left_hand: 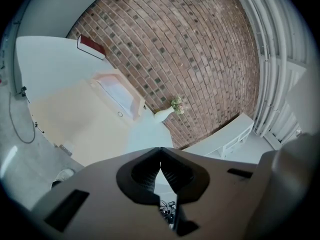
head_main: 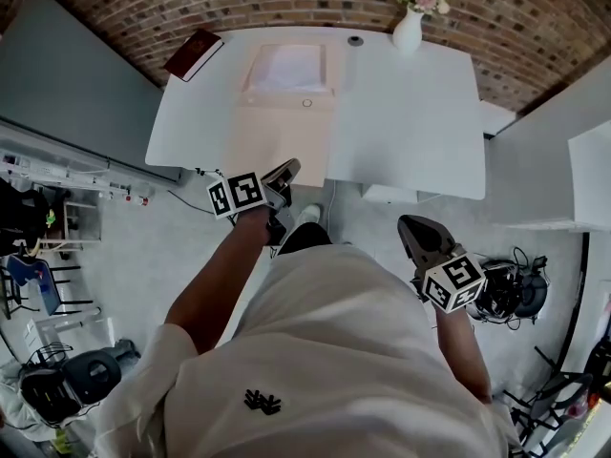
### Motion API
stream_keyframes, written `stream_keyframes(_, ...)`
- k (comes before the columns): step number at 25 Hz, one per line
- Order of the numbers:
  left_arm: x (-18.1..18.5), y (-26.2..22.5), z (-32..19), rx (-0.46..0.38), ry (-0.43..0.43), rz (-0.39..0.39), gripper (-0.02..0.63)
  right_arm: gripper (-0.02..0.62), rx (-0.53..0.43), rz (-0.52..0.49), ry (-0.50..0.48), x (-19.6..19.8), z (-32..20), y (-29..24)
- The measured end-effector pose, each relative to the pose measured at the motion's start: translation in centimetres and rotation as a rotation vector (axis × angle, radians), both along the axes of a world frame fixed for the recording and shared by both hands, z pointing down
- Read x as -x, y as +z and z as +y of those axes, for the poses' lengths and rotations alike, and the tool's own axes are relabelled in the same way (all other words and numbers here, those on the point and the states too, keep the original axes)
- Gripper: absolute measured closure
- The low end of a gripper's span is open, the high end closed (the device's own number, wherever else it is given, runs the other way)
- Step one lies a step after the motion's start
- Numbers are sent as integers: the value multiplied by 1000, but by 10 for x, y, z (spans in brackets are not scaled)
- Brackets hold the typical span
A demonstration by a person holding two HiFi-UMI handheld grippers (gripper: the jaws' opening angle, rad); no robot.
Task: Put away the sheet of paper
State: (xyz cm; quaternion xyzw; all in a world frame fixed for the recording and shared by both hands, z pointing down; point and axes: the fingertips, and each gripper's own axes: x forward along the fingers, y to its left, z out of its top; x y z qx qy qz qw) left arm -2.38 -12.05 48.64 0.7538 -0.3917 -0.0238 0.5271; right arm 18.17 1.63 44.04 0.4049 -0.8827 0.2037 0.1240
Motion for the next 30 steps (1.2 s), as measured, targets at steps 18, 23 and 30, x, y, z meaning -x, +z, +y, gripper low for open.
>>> stream_keyframes(18, 5, 5, 11, 10, 2, -5, 581, 566, 3, -9, -18, 9, 7, 0)
stream_keyframes(23, 7, 7, 14, 15, 4, -7, 581, 566, 7, -8, -21, 10, 10, 2)
stream_keyframes(30, 6, 9, 14, 24, 5, 1, 581, 566, 12, -8, -34, 15, 11, 4)
